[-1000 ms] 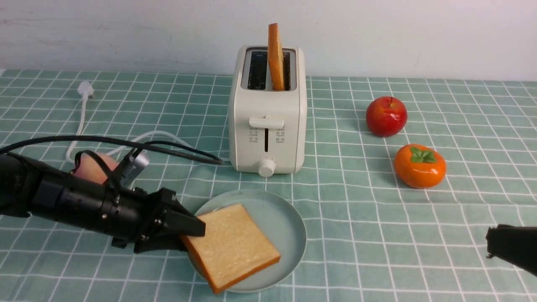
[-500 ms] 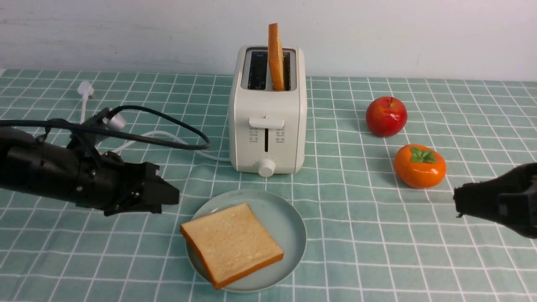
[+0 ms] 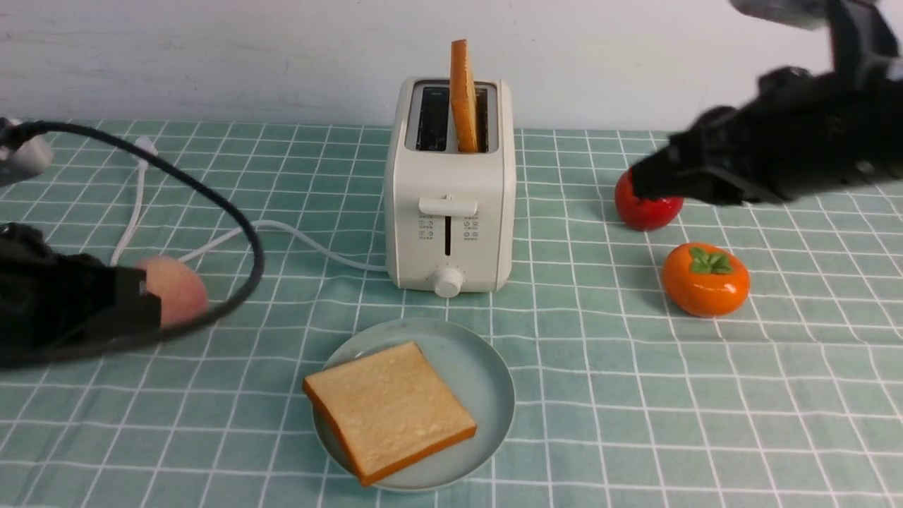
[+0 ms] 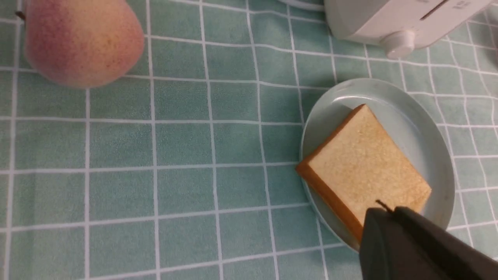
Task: Take toasted bread from bread machine on blue coffee table place on plate.
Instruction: 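Grasp the toast slice in the toaster and pull it up out of the slot with the right gripper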
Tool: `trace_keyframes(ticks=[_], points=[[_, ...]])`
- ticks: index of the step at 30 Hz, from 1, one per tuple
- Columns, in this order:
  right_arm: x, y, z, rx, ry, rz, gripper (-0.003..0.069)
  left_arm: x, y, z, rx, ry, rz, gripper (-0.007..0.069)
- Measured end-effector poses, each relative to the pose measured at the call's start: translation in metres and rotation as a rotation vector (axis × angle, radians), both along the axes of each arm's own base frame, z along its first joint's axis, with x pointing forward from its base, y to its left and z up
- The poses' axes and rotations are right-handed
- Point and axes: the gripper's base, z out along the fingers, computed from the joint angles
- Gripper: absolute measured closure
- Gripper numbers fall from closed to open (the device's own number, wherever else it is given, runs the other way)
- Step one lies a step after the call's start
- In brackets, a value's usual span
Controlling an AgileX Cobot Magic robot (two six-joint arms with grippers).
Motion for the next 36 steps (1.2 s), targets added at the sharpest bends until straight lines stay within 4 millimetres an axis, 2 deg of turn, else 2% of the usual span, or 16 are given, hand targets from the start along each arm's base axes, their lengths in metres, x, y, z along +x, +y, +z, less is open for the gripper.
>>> trace_keyframes(ticks=[4,6,7,11,13,16,19,20,21,24,26,28,29,30,34,36], points=[[0.052,0.041,-0.003,-0.039,-0.023,0.068,0.0484,-0.052,-0.006,-0.004,-0.001,-0.088,0.019,0.0638],[0.063,0.049,-0.005,-0.052,-0.036,0.075,0.046,-0.062,-0.007,-0.007,-0.004,-0.103,0.022,0.0638],[0.085,0.06,-0.004,-0.067,-0.075,0.079,0.0407,-0.078,-0.009,-0.007,-0.01,-0.148,0.026,0.0638],[0.128,0.077,-0.018,-0.074,-0.13,0.057,0.0283,-0.108,-0.014,-0.005,-0.008,-0.245,0.015,0.0638],[0.138,0.081,-0.019,-0.066,-0.154,0.047,0.0244,-0.116,-0.016,-0.004,-0.006,-0.268,0.003,0.0638],[0.167,0.093,-0.038,-0.045,-0.203,0.008,0.0144,-0.138,-0.021,0.0,-0.002,-0.323,-0.034,0.0638],[0.186,0.101,-0.06,-0.044,-0.233,-0.025,0.0102,-0.15,-0.024,0.001,-0.014,-0.344,-0.046,0.0638],[0.186,0.101,-0.06,-0.044,-0.233,-0.025,0.0102,-0.152,-0.024,0.001,-0.015,-0.348,-0.047,0.0638],[0.195,0.102,-0.073,-0.061,-0.244,-0.04,0.0098,-0.157,-0.025,0.001,-0.021,-0.353,-0.051,0.0638],[0.203,0.103,-0.089,-0.089,-0.257,-0.053,0.0127,-0.163,-0.026,0.001,-0.031,-0.359,-0.054,0.0638],[0.206,0.103,-0.095,-0.11,-0.278,-0.06,0.0258,-0.167,-0.028,0.001,-0.037,-0.359,-0.06,0.0638],[0.206,0.102,-0.092,-0.122,-0.299,-0.062,0.0432,-0.169,-0.028,0.0,-0.039,-0.351,-0.068,0.0638],[0.204,0.1,-0.084,-0.127,-0.319,-0.064,0.0549,-0.169,-0.029,-0.001,-0.04,-0.342,-0.075,0.0638],[0.202,0.098,-0.075,-0.125,-0.334,-0.065,0.0577,-0.17,-0.029,-0.001,-0.04,-0.335,-0.08,0.0638],[0.181,0.087,-0.028,-0.114,-0.37,-0.05,0.0566,-0.171,-0.03,-0.002,-0.04,-0.32,-0.091,0.0638],[0.159,0.076,0.007,-0.112,-0.373,-0.027,0.0566,-0.171,-0.03,-0.003,-0.04,-0.319,-0.091,0.0638]])
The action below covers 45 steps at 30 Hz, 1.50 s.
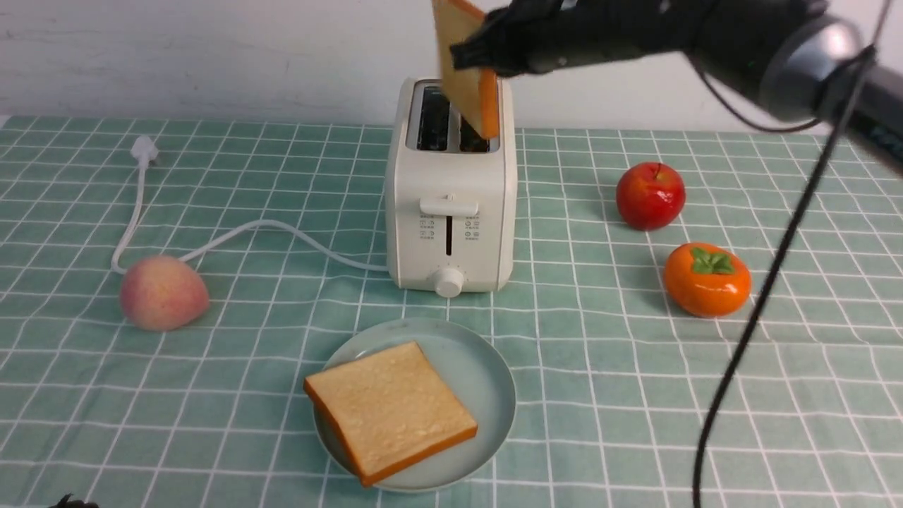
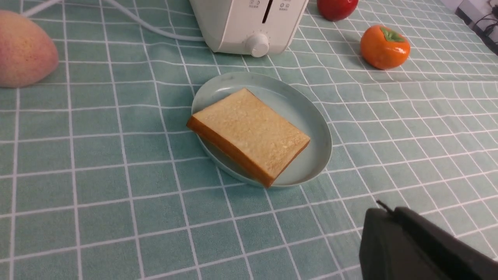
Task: Take toasted bread from bread machine on blue coffee table place on plate.
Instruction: 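Grasp the toast slice in the toaster and pull it up out of the slot with the right gripper, then place the held slice of bread on top of the slice on the plate with the right gripper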
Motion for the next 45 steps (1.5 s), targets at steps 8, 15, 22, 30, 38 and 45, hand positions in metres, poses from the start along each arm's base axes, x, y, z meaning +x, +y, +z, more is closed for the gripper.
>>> trace_keyframes(ticks=[8,15,22,30,38,45], points=[[-0.083,-0.066,0.076,-0.059,0.229,0.106,0.0566,0.001,0.001,0.0,0.021,-0.015,0.01,0.0638],[-0.082,-0.072,0.035,0.071,0.523,0.209,0.0566,0.003,0.006,0.001,0.071,-0.051,0.041,0.0638],[-0.089,-0.034,-0.082,0.102,0.891,0.348,0.0566,0.003,0.006,0.001,0.073,-0.053,0.041,0.0638],[-0.071,0.008,-0.147,0.361,1.043,0.388,0.0566,0.004,0.006,0.001,0.073,-0.053,0.041,0.0638],[-0.059,0.012,-0.182,0.407,1.134,0.317,0.0526,0.004,0.006,0.001,0.073,-0.053,0.041,0.0638],[-0.059,0.004,-0.187,0.343,1.155,0.295,0.027,0.004,0.006,0.001,0.073,-0.053,0.041,0.0638]])
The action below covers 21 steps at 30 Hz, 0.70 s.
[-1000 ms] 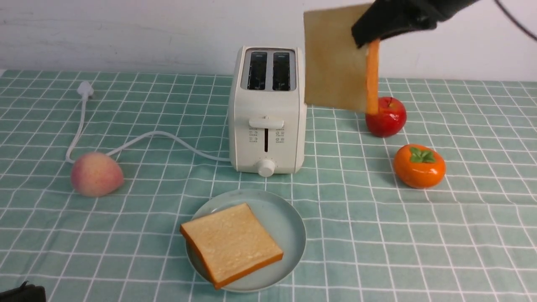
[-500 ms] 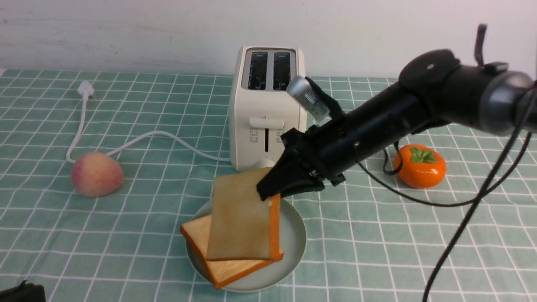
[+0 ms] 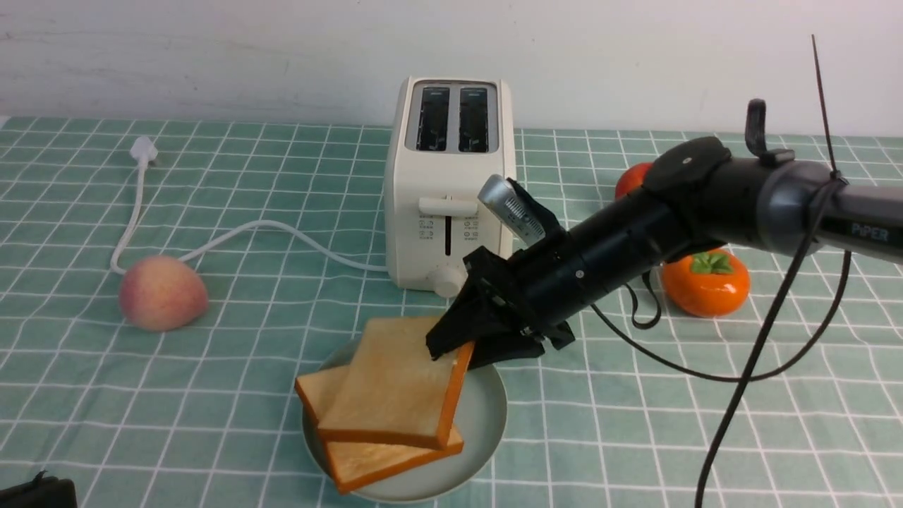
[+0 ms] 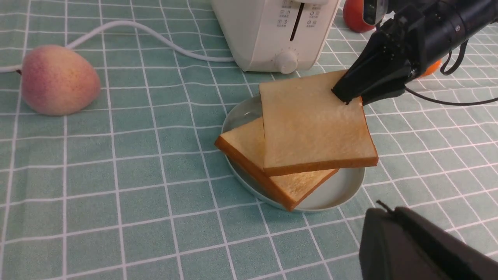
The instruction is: Take toasted bread from bread machine on blue coffee table place on plate.
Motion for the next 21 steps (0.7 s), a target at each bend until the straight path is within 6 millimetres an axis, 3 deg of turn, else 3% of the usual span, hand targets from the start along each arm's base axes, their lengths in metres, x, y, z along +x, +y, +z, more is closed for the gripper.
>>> trace_keyframes(ticks=[4,7,8,12,13,14,19,21], points=[[0.008,-0.024,0.005,-0.041,-0.029,-0.024,0.0153,0.0,0.0,0.0,0.0,-0.001,0.001,0.0638],[0.011,-0.041,0.015,-0.082,-0.057,-0.049,0.015,0.0,0.0,0.0,0.0,-0.004,0.003,0.0638],[0.012,-0.058,0.028,-0.126,-0.085,-0.079,0.0167,0.001,0.001,0.001,-0.001,-0.012,0.009,0.0638],[-0.001,-0.092,0.072,-0.228,-0.191,-0.109,0.0277,0.002,0.002,0.003,-0.005,-0.041,0.03,0.0638],[-0.002,-0.093,0.075,-0.227,-0.197,-0.112,0.0286,0.003,0.002,0.004,-0.006,-0.045,0.032,0.0638],[-0.014,-0.105,0.099,-0.276,-0.255,-0.118,0.0371,0.003,0.003,0.005,-0.008,-0.059,0.042,0.0638],[-0.066,-0.133,0.178,-0.386,-0.424,-0.25,0.0568,0.007,0.007,0.011,-0.018,-0.13,0.093,0.0638],[-0.103,-0.149,0.216,-0.47,-0.563,-0.355,0.0638,0.01,0.009,0.014,-0.029,-0.161,0.121,0.0638]])
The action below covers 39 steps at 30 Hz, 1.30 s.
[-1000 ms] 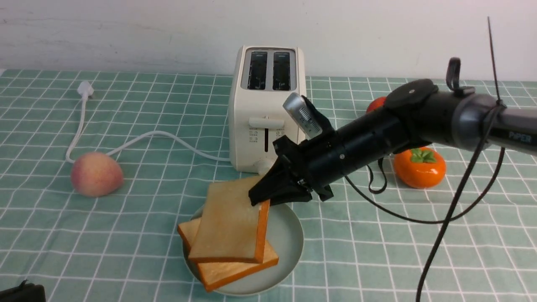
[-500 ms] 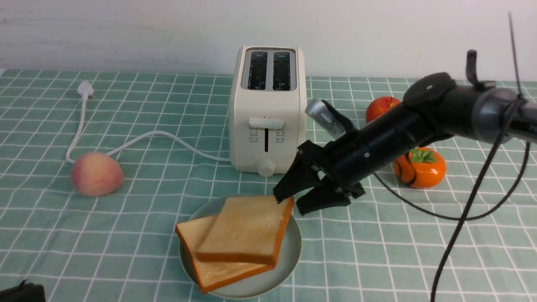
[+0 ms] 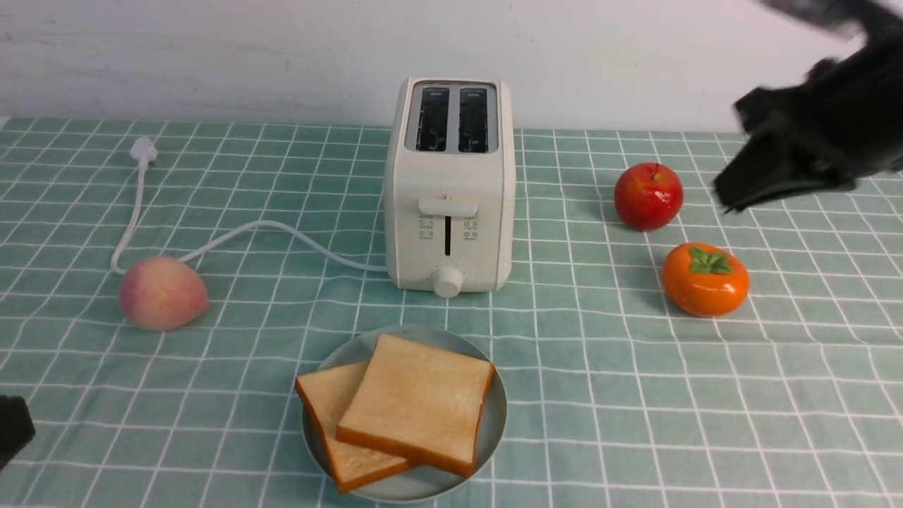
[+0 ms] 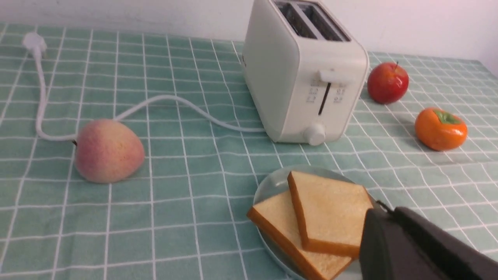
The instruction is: Take toasted bread from bread machine on blue coffee table place on plate.
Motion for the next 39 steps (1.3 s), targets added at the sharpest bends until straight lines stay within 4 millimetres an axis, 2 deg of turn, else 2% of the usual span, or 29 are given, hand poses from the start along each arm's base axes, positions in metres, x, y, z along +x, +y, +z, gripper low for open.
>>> trace_keyframes(ticks=[2,3,4,5,6,7,8,9,10,11,14,18,23,30,39], points=[[-0.027,-0.009,0.021,-0.027,-0.106,-0.067,0.0659,0.004,0.002,0.002,-0.016,-0.021,0.021,0.0638],[-0.047,-0.017,0.032,-0.054,-0.19,-0.126,0.0665,0.006,0.003,0.004,-0.03,-0.028,0.029,0.0638],[-0.051,-0.019,0.034,-0.057,-0.196,-0.133,0.0665,0.007,0.003,0.004,-0.034,-0.033,0.034,0.0638],[-0.078,-0.027,0.041,-0.062,-0.295,-0.204,0.0666,0.011,0.004,0.006,-0.056,-0.045,0.049,0.0638],[-0.096,-0.032,0.043,-0.056,-0.357,-0.245,0.0666,0.014,0.005,0.007,-0.071,-0.051,0.06,0.0638],[-0.105,-0.034,0.049,-0.048,-0.393,-0.253,0.0666,0.015,0.006,0.008,-0.074,-0.052,0.063,0.0638],[-0.132,-0.04,0.044,-0.024,-0.484,-0.307,0.0664,0.021,0.008,0.009,-0.099,-0.058,0.084,0.0638],[-0.134,-0.041,0.044,-0.021,-0.511,-0.314,0.0664,0.022,0.008,0.009,-0.102,-0.058,0.086,0.0638],[-0.151,-0.044,0.038,-0.003,-0.577,-0.336,0.0664,0.026,0.009,0.009,-0.117,-0.054,0.096,0.0638],[-0.175,-0.048,0.023,0.029,-0.672,-0.361,0.0664,0.031,0.01,0.01,-0.141,-0.048,0.105,0.0638],[-0.208,-0.054,-0.01,0.089,-0.869,-0.392,0.0662,0.039,0.011,0.01,-0.194,-0.031,0.111,0.0638],[-0.242,-0.058,-0.057,0.135,-1.039,-0.41,0.0657,0.047,0.009,0.009,-0.228,-0.018,0.086,0.0638],[-0.265,-0.062,-0.086,0.146,-1.187,-0.416,0.0649,0.048,0.004,0.009,-0.22,-0.018,0.029,0.0638],[-0.267,-0.063,-0.087,0.06,-1.251,-0.408,0.0637,0.045,-0.004,0.008,-0.18,-0.01,-0.055,0.0638],[-0.268,-0.064,-0.086,0.003,-1.27,-0.402,0.0629,0.044,-0.007,0.01,-0.24,0.0,-0.084,0.0638]])
